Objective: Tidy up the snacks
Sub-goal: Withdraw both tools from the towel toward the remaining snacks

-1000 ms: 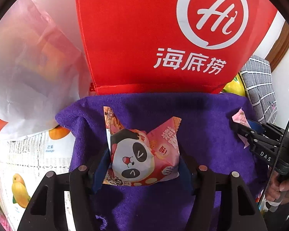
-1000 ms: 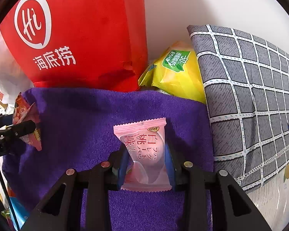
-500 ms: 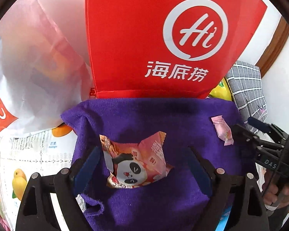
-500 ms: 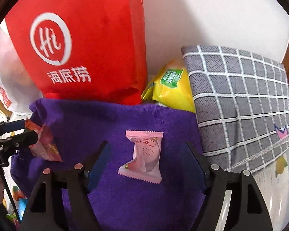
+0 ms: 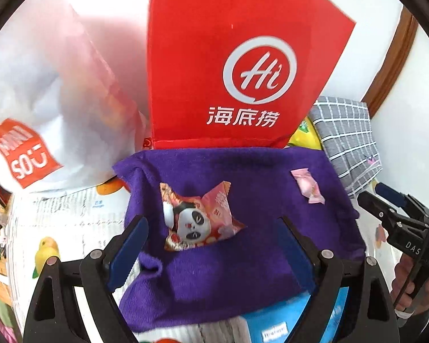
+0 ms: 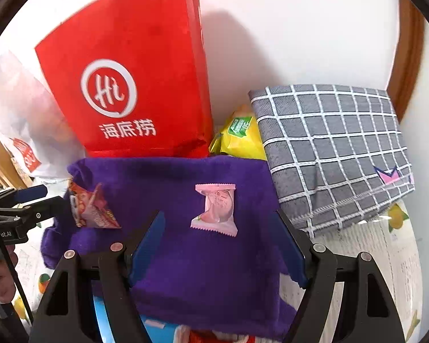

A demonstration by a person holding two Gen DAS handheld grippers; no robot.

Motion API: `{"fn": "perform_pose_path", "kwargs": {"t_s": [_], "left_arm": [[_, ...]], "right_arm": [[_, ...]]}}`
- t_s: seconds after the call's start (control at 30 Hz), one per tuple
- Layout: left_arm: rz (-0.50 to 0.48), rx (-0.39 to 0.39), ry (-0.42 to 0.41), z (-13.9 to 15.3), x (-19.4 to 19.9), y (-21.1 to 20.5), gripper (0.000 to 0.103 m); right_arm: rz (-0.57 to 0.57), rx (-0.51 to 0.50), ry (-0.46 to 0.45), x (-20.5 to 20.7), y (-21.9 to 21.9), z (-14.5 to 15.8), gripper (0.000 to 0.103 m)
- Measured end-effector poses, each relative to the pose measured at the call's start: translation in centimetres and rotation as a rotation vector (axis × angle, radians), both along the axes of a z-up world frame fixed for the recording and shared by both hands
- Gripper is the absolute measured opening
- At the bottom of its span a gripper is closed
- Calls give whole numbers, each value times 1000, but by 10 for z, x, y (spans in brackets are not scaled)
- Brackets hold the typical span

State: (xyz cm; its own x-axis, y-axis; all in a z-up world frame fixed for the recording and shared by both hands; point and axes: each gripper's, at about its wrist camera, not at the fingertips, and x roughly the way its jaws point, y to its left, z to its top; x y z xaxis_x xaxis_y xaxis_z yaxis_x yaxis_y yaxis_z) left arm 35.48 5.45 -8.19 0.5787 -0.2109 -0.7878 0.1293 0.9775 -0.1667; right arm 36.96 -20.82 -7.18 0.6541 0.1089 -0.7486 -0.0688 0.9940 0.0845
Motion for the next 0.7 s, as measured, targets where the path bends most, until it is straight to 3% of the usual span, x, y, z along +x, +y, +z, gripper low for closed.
{"fn": "perform_pose_path", "kwargs": {"t_s": [0.27, 0.4, 0.7], "left_arm": [[38, -7, -68, 22, -55, 10, 90], [31, -6, -44, 23, -75, 10, 90], [19, -37, -36, 20, -123, 6, 90]], "right_arm": [[-35, -8, -28, -47, -2, 9, 76], [-24, 29, 0, -72, -6, 7, 73], [-31, -9, 18, -121, -22, -12, 73]]}}
